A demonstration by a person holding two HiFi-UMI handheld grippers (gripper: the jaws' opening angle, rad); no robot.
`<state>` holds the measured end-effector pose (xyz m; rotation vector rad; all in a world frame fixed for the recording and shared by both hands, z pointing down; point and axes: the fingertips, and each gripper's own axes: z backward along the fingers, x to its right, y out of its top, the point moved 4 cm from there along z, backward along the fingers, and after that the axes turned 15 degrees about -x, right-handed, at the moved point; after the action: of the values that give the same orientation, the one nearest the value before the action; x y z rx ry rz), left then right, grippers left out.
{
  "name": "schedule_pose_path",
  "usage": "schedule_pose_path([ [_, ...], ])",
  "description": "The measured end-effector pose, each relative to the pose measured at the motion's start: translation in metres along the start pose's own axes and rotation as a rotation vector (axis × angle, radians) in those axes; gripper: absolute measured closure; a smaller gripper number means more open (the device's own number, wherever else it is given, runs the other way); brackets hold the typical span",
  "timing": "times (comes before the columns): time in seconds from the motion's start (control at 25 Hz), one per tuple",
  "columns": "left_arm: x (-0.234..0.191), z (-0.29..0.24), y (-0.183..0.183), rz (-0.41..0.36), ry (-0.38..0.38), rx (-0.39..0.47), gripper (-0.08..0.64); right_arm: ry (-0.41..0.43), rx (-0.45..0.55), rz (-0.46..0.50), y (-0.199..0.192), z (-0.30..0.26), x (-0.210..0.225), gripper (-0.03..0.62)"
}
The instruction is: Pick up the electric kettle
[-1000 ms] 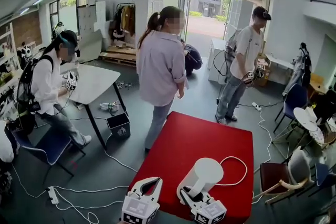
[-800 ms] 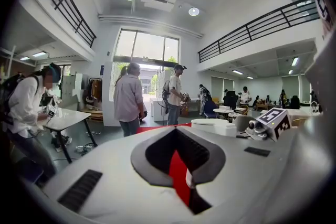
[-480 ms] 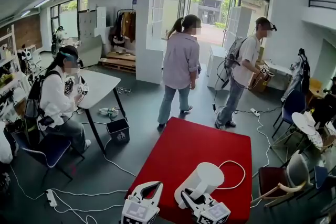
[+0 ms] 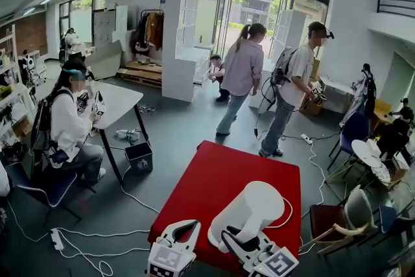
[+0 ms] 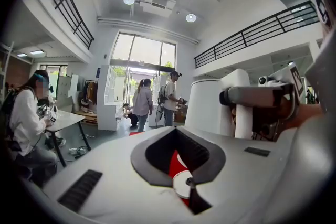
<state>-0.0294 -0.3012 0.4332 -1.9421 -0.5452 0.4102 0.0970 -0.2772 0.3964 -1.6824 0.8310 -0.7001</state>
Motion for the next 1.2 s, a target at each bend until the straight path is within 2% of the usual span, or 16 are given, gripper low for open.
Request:
schedule_pose_path([
  [0.48, 0.048, 0.046, -0.009, 0.043, 0.017, 0.002, 0.568, 0.015, -0.049, 0.037, -0.013, 0.039, -0.037, 0.482],
  [0.68, 0.067, 0.062, -0.025, 0.045, 0.03, -0.024, 0.568, 0.041, -0.027, -0.01, -0.026, 0.051, -0.043, 0.482],
  [0.92, 0.069, 0.089, -0.039, 0.052, 0.044, -0.039, 0.566, 0.046, -0.028, -0.027, -0.041, 0.052, -0.061, 0.483],
  [1.2, 0.07, 0.123, -0.046, 0.041, 0.053, -0.023, 0.568, 0.053, -0.016, -0.036, -0.039, 0.053, -0.093, 0.483],
])
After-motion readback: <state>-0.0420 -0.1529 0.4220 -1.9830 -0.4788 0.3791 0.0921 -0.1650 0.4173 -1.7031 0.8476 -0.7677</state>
